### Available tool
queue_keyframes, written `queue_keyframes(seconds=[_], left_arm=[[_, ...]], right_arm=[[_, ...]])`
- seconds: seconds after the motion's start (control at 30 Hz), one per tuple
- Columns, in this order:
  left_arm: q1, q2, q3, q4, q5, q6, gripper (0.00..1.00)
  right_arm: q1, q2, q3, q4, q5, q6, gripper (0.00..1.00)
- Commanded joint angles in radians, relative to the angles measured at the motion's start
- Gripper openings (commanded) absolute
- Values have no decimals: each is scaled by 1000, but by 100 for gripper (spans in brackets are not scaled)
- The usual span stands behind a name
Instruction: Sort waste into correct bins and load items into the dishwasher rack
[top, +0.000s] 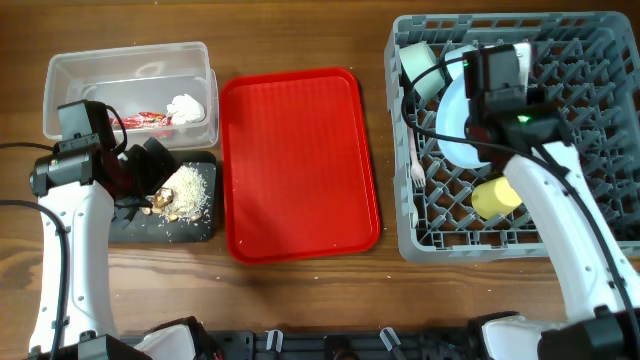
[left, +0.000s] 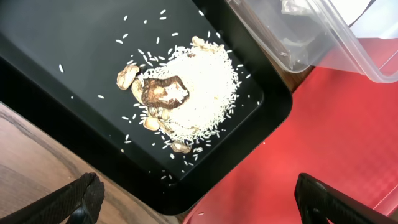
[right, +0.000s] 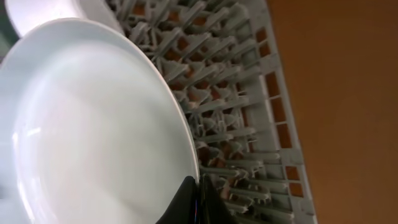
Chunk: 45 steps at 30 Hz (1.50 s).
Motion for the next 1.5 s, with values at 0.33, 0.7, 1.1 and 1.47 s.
queue_keyframes(seconds=[0.33, 0.7, 1.1, 1.47], left_arm=[[-57, -23, 3, 50, 48, 72, 100], [-368, -54, -14, -40, 60, 257, 100], [-377, -807, -292, 120, 34, 257, 100], [-377, -830, -292, 103, 34, 257, 100]], right_arm=[[-61, -95, -2, 44, -601, 196, 89], [-138, -188, -3, -114, -1032, 119, 100], [-138, -917, -572, 45, -906, 127, 100], [-138, -891, -586, 39, -906, 126, 100]])
